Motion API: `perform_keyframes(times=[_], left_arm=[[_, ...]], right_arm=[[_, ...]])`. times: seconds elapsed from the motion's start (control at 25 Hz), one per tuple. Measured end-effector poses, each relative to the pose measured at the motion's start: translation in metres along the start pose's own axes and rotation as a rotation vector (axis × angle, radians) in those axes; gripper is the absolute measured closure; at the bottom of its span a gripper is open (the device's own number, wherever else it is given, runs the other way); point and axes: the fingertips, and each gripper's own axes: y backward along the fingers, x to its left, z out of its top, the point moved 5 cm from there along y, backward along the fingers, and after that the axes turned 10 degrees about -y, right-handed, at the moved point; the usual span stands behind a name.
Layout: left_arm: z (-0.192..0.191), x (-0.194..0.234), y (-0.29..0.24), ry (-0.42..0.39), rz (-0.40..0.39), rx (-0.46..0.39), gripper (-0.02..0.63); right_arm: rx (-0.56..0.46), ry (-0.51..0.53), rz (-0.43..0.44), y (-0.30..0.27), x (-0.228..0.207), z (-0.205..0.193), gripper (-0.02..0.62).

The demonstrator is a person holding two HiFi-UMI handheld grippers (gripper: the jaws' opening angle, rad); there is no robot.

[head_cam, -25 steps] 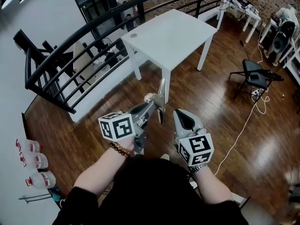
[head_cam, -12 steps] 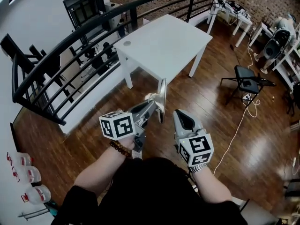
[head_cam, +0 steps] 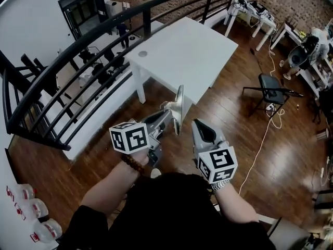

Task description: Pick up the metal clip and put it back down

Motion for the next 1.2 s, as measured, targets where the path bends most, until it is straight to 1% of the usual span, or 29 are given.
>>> perform_keyframes(times=[0.2,0.36,0.56,0.76,1.0,1.2], left_arm=[[0.01,0.022,-0.005,0.032,0.002,-0.002,0.581],[0.021,0.042,-0.01,0.047,0.02,-0.013,0.581],[0.033,0.062,-0.034,0.045,0.053,-0.015,0.581],[0.051,0.077,-0.073,0.025,0.096,-0.004,0.581],[0.071,0.078,-0.143,0.002,0.136,-0.007,0.581],[0.084,0.078,-0.189,-0.013,0.176,-0.01,0.583]], right_arm=[[0.024,0.009,-0.005,-0.024,-0.003,0.009,0.604],[0.04,0.009,0.01,-0.049,-0.006,0.013,0.604],[0.036,-0.002,0.044,-0.081,-0.028,0.02,0.604],[0.026,-0.029,0.079,-0.112,-0.066,0.031,0.604],[0.012,-0.05,0.12,-0.137,-0.134,0.052,0.604],[0.004,-0.067,0.153,-0.15,-0.183,0.066,0.604]])
